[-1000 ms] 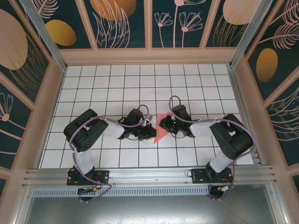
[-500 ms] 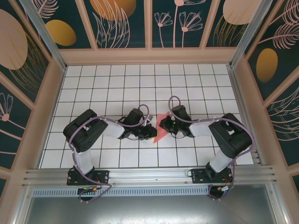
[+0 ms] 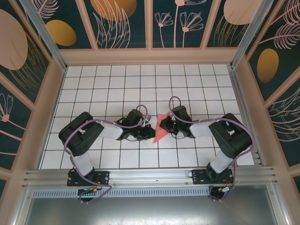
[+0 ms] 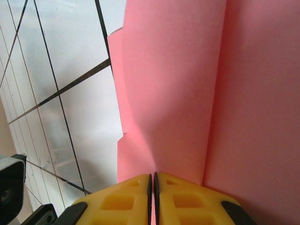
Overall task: Fold a paper plane with a square sheet of paper (pick it up from the middle)
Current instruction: Fourth fold the wing at the center of the table.
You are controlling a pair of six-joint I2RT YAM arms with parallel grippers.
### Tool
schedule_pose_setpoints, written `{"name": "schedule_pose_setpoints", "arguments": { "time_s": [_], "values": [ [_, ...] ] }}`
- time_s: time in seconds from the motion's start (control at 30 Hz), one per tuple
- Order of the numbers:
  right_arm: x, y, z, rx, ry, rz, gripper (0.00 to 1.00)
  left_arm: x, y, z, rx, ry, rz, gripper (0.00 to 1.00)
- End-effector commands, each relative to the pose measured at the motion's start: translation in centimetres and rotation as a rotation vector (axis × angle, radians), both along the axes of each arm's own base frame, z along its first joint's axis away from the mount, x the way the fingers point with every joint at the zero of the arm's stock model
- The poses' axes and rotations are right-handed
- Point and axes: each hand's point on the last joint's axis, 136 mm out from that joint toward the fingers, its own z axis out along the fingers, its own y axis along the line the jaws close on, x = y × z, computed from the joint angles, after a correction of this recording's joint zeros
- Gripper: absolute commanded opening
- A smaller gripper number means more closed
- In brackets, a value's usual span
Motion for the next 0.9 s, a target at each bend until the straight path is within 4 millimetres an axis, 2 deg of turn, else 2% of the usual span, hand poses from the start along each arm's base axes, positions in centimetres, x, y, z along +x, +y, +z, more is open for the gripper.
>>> {"name": "schedule_pose_setpoints", "arguments": {
  "time_s": [0.0,0.17,0.33,0.43,0.57,0.73,0.87],
  "values": [
    [-1.0,-2.0,-2.9,-0.093,0.067,-0.047,0.14,-0.4,0.5,-0.7,0.020,0.016,-0.009,0.02],
    [-0.4,-1.2,-1.2,-0.049,0.032,-0.034,0.15,-0.7,0.8,-1.8,0.048,0.043,-0.005,0.00],
    [0.3,0.9,3.1,0.073,-0.060,0.024,0.17,-0.9,0.9,-2.7,0.061,0.067,-0.003,0.00],
    [0.5,1.0,4.3,0.083,-0.087,0.020,0.17,-1.0,1.0,-3.0,0.068,0.073,-0.001,0.00],
    [0.4,1.0,4.1,0.073,-0.076,0.025,0.17,-1.0,1.0,-3.2,0.070,0.076,-0.006,0.00],
    [0.0,2.3,3.7,0.106,-0.064,0.064,0.17,-1.1,1.0,-3.5,0.074,0.082,-0.014,0.00],
    [0.3,2.1,3.0,0.078,-0.055,0.047,0.16,-1.2,1.1,-3.6,0.078,0.085,-0.010,0.00]
  ]
}}
